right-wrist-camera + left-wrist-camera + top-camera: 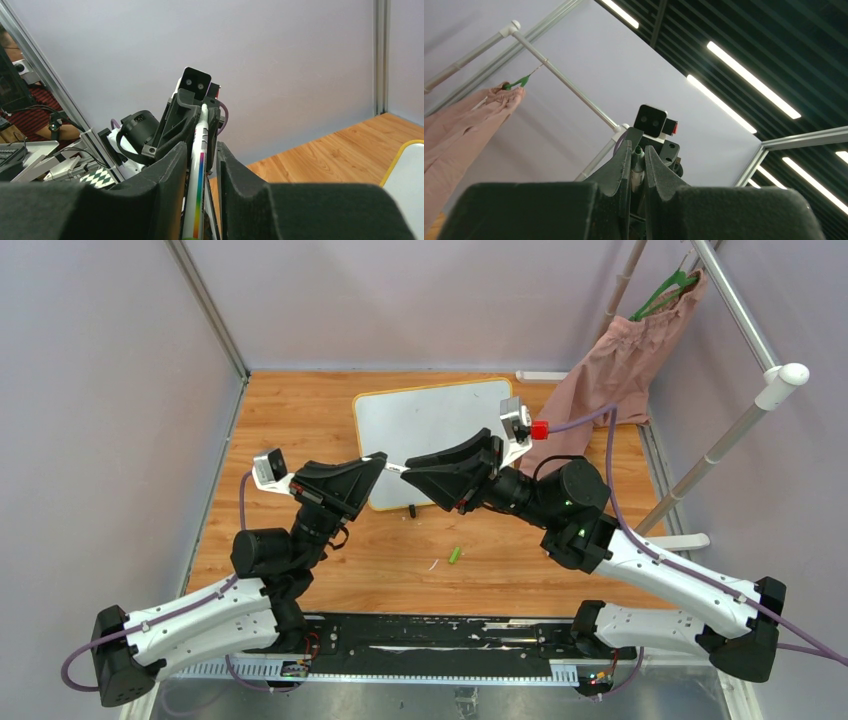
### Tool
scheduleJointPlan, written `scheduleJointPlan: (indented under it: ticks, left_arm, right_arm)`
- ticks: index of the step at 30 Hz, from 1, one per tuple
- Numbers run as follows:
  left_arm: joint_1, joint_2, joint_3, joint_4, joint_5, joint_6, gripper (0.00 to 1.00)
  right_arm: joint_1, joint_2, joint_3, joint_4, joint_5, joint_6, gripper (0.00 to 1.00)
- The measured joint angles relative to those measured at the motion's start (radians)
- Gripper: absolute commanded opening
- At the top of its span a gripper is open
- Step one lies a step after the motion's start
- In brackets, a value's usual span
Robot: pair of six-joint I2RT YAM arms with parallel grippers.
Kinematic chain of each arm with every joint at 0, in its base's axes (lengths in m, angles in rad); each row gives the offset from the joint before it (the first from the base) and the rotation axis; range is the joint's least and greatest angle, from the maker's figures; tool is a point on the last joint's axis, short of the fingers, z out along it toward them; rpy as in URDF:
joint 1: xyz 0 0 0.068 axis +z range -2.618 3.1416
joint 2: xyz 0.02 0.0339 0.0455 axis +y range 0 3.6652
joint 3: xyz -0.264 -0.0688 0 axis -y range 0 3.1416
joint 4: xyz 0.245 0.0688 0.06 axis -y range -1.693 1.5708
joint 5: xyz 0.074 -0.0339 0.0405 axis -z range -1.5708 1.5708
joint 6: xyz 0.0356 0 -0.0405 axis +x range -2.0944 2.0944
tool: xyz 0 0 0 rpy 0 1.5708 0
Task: Write a sentence on the whiteboard
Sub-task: Adjust the whiteboard marker.
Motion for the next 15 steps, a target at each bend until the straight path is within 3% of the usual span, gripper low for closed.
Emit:
scheduleJointPlan:
  ticks: [2,7,9,10,13,15]
  left_arm:
    - [0.000,0.000,0.000,-0.002,0.001,0.000,0.00]
    - [0.000,0.000,0.000,-0.005,0.001,0.000,0.00]
    - [0.000,-0.001,0.000,-0.010,0.001,0.001,0.05]
    - [0.000,-0.001,0.000,-0.010,0.001,0.000,0.18]
    - [0.000,-0.004,0.000,-0.016,0.001,0.003,0.72]
    - [0.000,-0.019,-0.001,-0.037,-0.002,0.007,0.96]
  right_arm:
    - [0.000,0.000,0.000,-0.003,0.000,0.000,0.26]
    - [0.000,0.000,0.000,-0.006,0.001,-0.002,0.00]
    - [0.000,0.000,0.000,-0.010,0.003,0.000,0.00]
    - [0.000,0.000,0.000,-0.010,0.003,0.000,0.00]
    - [0.000,-0.002,0.000,-0.019,0.008,-0.004,0.00]
    - [0.000,-0.013,0.000,-0.036,0.016,-0.015,0.00]
